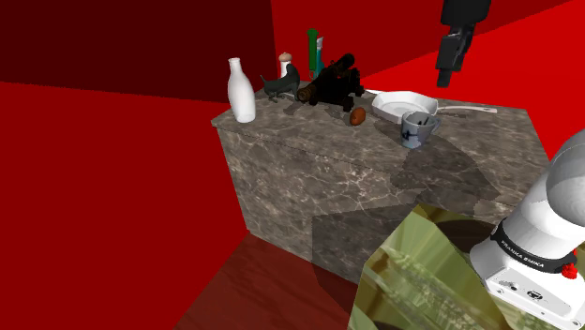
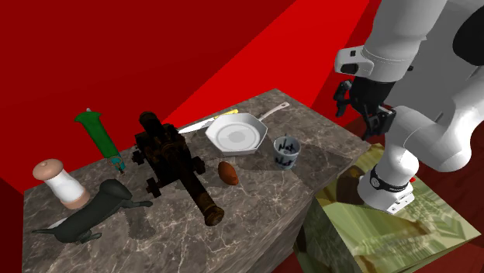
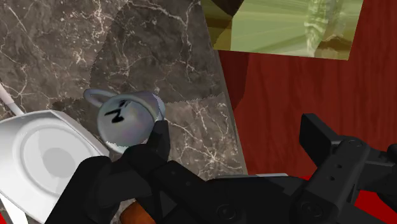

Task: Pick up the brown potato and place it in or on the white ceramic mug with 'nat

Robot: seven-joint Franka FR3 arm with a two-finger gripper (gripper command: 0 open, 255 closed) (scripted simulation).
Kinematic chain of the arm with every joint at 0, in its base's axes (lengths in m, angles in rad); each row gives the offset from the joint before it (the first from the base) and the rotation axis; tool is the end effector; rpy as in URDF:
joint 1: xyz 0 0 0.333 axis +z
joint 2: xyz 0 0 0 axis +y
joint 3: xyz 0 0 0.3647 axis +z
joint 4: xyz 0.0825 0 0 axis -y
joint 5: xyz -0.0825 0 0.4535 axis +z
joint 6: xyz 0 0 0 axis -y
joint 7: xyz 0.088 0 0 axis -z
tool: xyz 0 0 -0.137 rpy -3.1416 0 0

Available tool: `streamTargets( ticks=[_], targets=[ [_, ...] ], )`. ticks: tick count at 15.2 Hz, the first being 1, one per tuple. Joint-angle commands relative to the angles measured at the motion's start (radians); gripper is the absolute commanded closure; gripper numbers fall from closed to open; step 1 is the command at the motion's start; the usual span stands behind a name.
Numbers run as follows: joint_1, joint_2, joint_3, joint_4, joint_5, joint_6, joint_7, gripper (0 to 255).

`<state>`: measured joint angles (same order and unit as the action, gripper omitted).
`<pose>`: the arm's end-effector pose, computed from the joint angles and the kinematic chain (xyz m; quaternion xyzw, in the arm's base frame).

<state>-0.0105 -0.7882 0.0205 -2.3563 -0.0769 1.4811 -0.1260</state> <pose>0.3287 -0.0061 0.5888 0.9960 0.0627 -0.0462 0.0429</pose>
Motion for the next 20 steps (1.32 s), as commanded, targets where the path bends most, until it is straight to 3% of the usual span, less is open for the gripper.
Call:
streamTargets(
  ticks=[1,10,20],
  targets=[
    [0.0,0.0,0.0,0.0,0.0,0.0,0.0,0],
    [-0.07,0.27,-0.011,0.011,0.04,0.294,0.178,0],
    [-0.132,0.606,-0.048,0.135,0.086,0.552,0.338,0]
  ],
)
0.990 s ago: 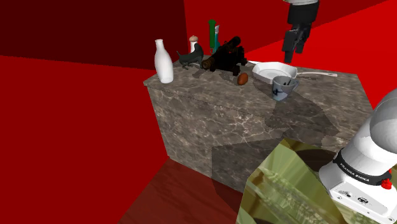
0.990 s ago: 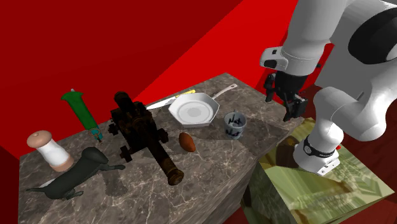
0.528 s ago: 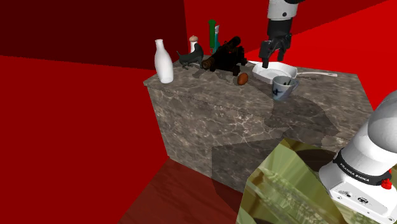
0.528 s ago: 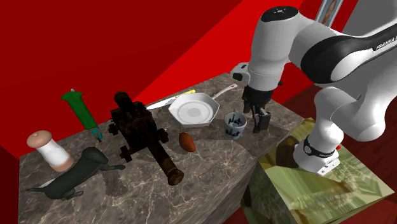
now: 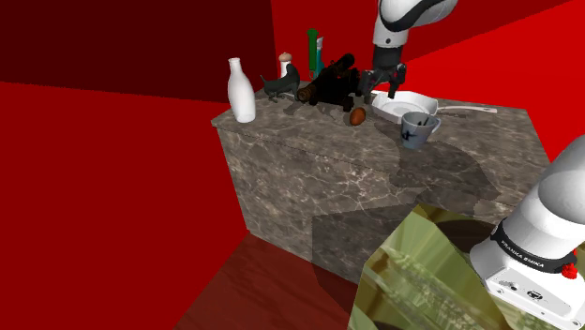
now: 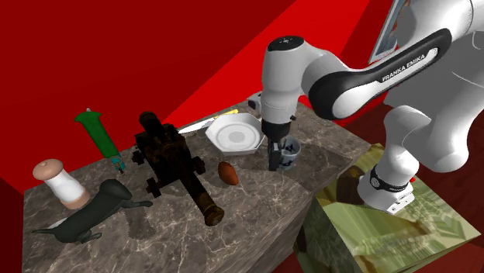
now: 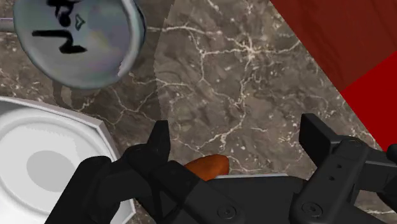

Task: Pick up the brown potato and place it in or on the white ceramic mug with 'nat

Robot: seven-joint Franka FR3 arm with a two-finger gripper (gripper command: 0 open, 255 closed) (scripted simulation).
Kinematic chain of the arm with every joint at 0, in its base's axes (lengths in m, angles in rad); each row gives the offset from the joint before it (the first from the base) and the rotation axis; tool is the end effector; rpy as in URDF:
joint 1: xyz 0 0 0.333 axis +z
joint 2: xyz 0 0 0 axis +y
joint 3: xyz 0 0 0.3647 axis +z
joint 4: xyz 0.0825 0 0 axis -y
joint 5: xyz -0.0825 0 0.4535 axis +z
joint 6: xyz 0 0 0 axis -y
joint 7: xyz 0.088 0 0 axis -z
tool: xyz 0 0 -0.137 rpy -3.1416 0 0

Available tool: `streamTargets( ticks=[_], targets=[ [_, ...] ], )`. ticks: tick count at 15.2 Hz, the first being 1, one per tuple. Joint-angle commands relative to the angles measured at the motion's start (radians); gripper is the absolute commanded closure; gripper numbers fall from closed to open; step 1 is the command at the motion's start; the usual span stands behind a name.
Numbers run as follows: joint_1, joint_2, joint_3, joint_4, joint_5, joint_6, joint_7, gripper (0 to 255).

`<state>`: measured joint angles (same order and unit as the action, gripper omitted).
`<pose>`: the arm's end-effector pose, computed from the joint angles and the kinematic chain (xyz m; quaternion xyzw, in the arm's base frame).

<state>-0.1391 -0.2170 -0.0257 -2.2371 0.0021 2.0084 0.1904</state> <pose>0.5255 -0.0875 0.4462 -0.9842 0.1768 0.0059 0.0036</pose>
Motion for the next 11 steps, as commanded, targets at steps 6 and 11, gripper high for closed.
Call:
streamTargets(
  ticks=[6,11],
  targets=[
    [-0.035,0.238,-0.033,0.136,0.05,0.135,0.094,0],
    [-0.065,0.404,-0.058,0.259,0.101,0.202,0.144,0]
  ],
)
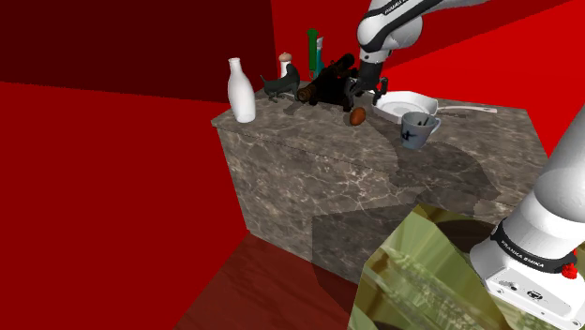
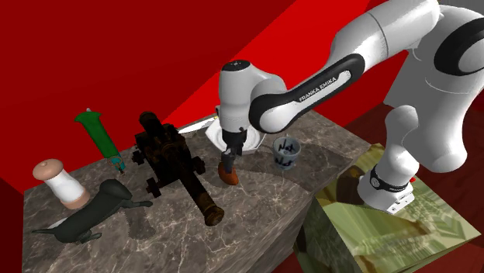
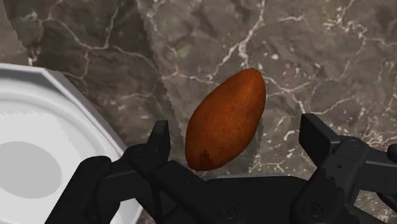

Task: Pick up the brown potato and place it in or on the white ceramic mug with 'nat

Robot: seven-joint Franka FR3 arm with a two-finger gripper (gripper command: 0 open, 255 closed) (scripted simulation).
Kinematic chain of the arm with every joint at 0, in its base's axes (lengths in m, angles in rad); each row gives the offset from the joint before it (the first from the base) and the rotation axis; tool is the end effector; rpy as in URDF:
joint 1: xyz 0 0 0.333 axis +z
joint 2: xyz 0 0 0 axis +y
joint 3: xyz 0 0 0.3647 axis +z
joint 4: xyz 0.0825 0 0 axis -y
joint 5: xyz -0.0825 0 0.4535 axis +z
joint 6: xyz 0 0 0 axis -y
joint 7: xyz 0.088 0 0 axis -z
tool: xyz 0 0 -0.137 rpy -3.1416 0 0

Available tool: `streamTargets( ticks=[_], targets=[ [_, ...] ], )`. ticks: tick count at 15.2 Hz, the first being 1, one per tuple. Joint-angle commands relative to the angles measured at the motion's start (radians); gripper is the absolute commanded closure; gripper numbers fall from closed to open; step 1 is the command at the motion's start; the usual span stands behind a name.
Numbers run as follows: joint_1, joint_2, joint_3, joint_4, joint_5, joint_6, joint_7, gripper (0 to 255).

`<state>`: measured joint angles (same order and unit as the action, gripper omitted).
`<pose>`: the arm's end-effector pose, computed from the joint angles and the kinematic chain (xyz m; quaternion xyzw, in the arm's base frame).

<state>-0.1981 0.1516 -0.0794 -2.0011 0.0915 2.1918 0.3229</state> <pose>0.6310 -0.1730 0.3677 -0.9468 0.3196 -0.0192 0.0322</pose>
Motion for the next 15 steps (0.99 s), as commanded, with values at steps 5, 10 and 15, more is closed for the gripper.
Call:
streamTargets(
  ticks=[5,10,15],
  targets=[
    [-0.016,0.109,-0.01,0.052,0.035,0.069,0.022,0],
    [-0.015,0.145,-0.006,0.037,0.043,0.12,0.017,0],
    [-0.015,0.145,-0.006,0.038,0.043,0.119,0.017,0]
  ],
)
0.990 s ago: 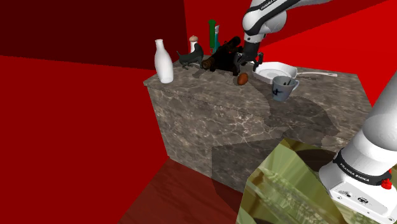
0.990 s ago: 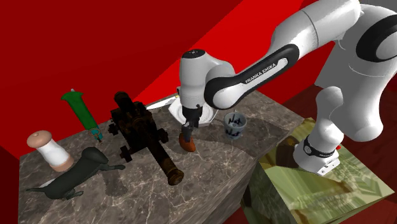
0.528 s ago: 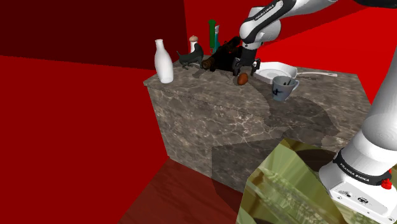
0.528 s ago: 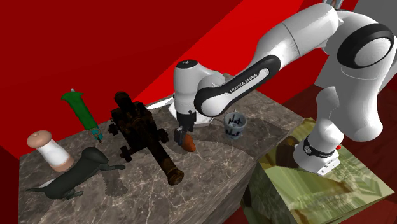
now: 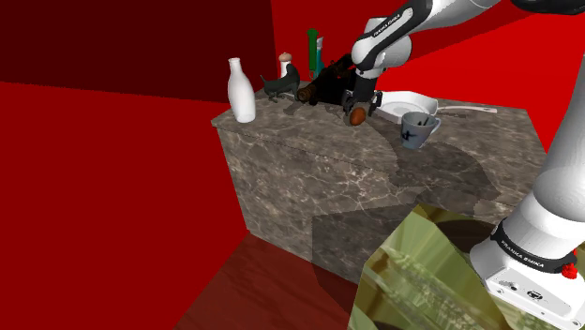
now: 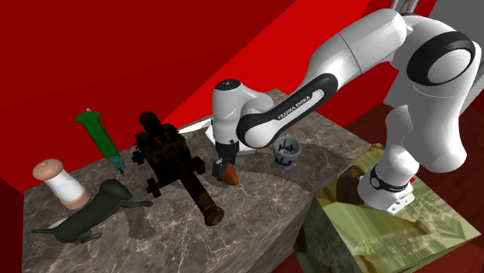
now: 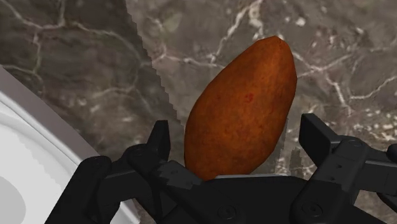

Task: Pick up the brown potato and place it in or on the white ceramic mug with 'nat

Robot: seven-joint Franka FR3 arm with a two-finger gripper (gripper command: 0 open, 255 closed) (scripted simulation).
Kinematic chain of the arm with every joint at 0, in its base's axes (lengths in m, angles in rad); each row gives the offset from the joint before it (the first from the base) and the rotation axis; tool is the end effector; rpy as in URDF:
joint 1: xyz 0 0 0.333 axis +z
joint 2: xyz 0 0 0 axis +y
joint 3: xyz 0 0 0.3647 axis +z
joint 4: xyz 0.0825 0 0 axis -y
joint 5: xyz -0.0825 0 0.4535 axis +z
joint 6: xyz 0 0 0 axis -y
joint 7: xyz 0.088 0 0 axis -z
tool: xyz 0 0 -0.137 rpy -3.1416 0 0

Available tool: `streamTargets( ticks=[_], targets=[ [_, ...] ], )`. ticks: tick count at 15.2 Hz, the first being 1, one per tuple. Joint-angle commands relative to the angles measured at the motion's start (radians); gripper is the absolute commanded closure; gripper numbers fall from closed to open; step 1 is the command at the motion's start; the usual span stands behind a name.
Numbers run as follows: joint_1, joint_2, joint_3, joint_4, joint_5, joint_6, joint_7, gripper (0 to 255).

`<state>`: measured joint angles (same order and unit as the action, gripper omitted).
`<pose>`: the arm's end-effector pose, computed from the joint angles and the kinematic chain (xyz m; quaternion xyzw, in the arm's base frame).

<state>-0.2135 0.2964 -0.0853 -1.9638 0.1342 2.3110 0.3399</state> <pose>0.6548 -0.1940 0.3014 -0.9345 0.3530 -0.0255 0.0388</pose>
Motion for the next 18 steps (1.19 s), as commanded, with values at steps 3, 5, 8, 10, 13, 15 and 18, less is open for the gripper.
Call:
streamTargets(
  ticks=[3,5,8,10,13,15,18],
  targets=[
    [0.0,0.0,0.0,0.0,0.0,0.0,0.0,255],
    [0.0,0.0,0.0,0.0,0.0,0.0,0.0,255],
    [0.0,0.0,0.0,0.0,0.0,0.0,0.0,255],
    [0.0,0.0,0.0,0.0,0.0,0.0,0.0,255],
    [0.0,-0.007,-0.001,0.004,-0.002,-0.011,0.002,255],
    [0.001,-0.021,-0.002,0.013,-0.006,-0.034,0.006,255],
    [0.002,-0.042,-0.004,0.028,-0.011,-0.069,0.011,255]
  ],
)
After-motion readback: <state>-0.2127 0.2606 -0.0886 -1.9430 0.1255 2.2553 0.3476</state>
